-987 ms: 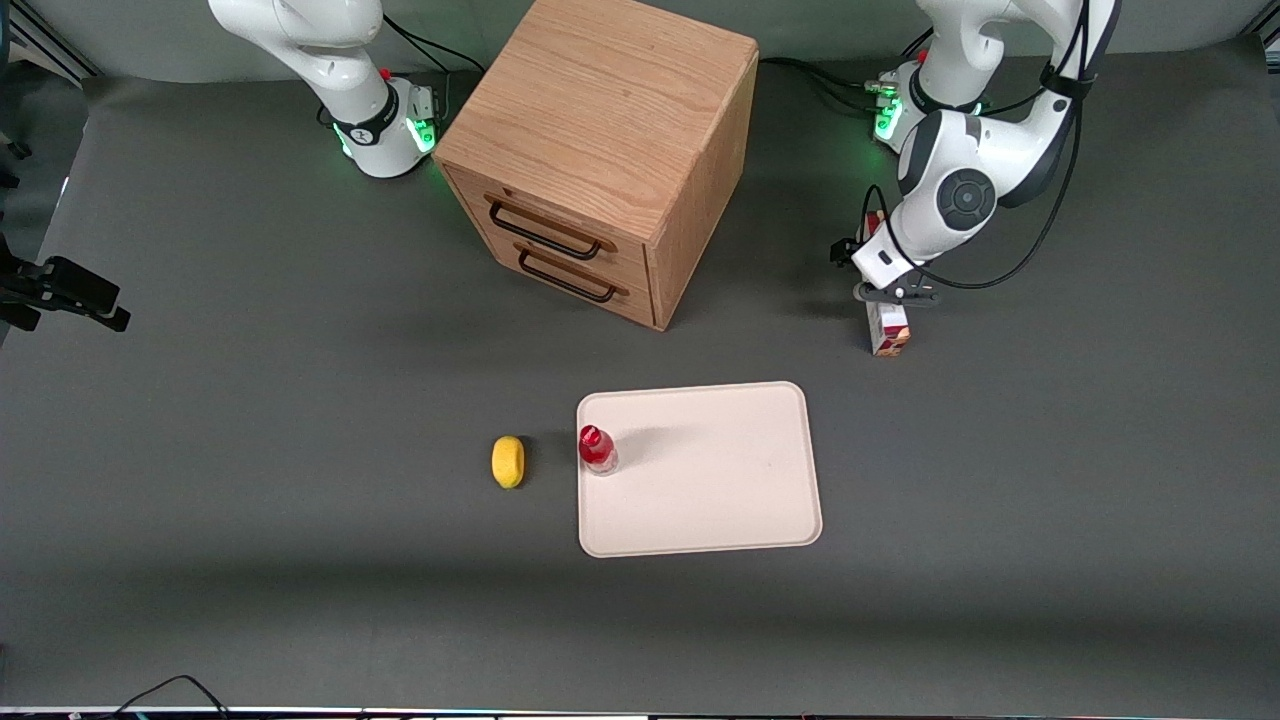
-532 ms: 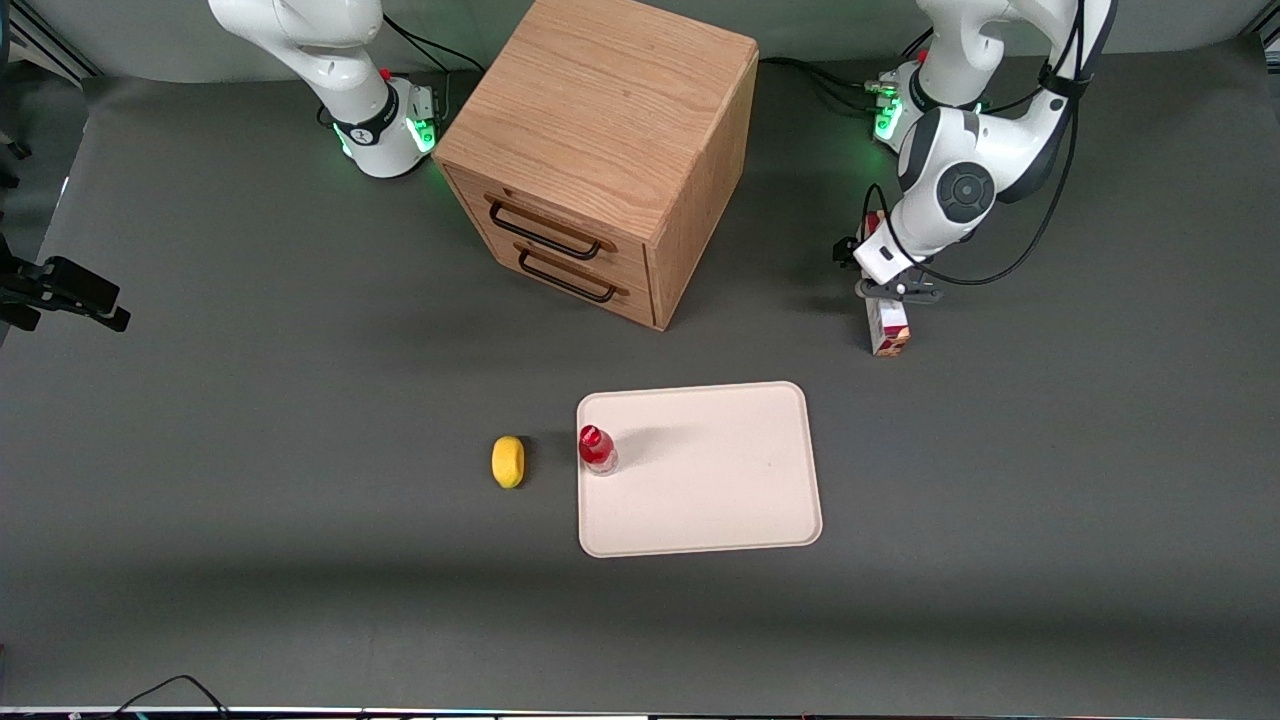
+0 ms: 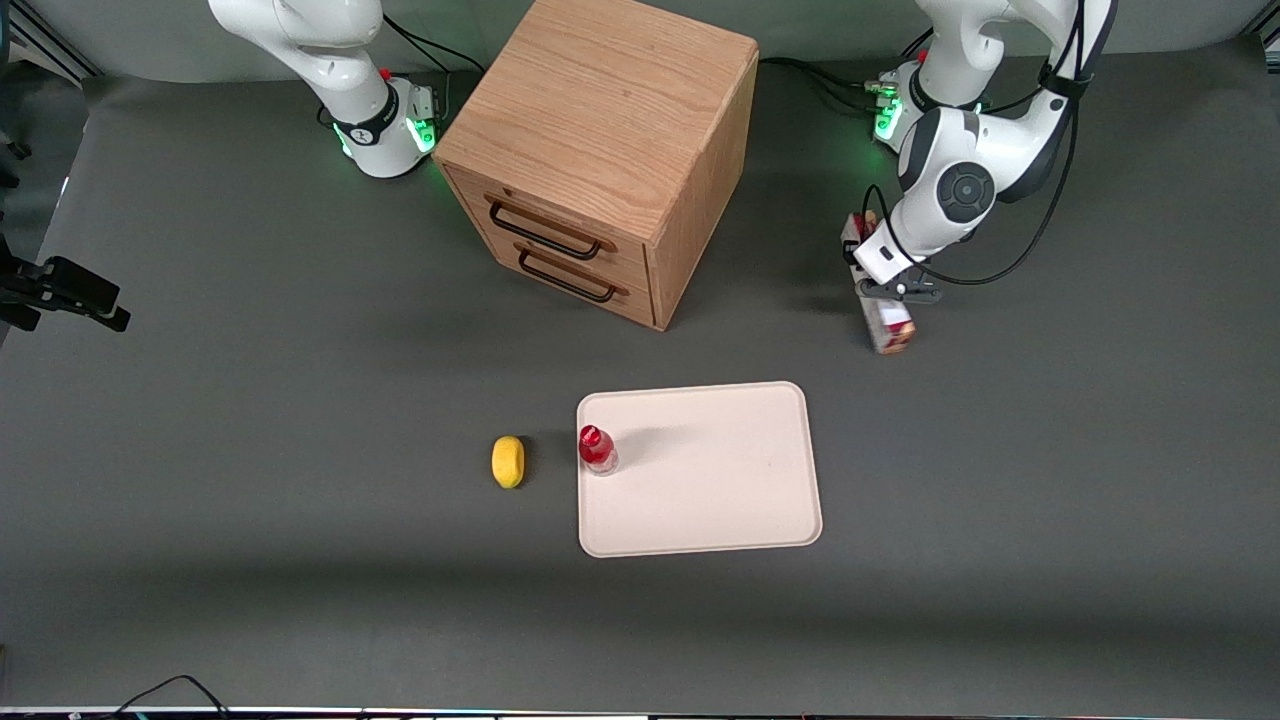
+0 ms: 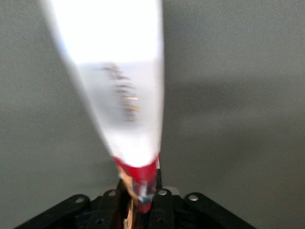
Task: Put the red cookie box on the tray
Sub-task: 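Lower the left gripper around the cookie box and close it, then lift the cookie box and carry it over the white tray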
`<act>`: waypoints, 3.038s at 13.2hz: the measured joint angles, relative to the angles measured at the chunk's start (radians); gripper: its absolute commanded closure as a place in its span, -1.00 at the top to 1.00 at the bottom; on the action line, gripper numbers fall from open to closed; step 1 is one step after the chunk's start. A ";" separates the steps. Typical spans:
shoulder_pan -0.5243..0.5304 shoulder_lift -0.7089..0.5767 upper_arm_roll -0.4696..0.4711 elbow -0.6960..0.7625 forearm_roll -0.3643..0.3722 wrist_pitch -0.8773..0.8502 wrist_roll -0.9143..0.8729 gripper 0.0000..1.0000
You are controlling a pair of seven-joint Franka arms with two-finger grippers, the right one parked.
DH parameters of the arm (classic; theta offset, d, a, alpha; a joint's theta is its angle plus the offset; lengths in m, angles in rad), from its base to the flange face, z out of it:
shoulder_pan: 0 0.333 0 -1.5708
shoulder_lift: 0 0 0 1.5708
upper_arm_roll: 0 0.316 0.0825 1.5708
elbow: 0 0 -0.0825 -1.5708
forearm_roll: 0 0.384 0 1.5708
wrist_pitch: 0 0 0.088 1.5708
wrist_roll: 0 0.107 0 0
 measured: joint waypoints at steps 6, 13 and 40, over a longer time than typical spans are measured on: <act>0.002 -0.002 0.004 0.057 0.003 -0.063 0.000 -1.00; 0.009 -0.054 0.106 0.530 0.128 -0.645 -0.001 -1.00; -0.064 0.653 -0.100 1.094 0.411 -0.290 -0.500 -1.00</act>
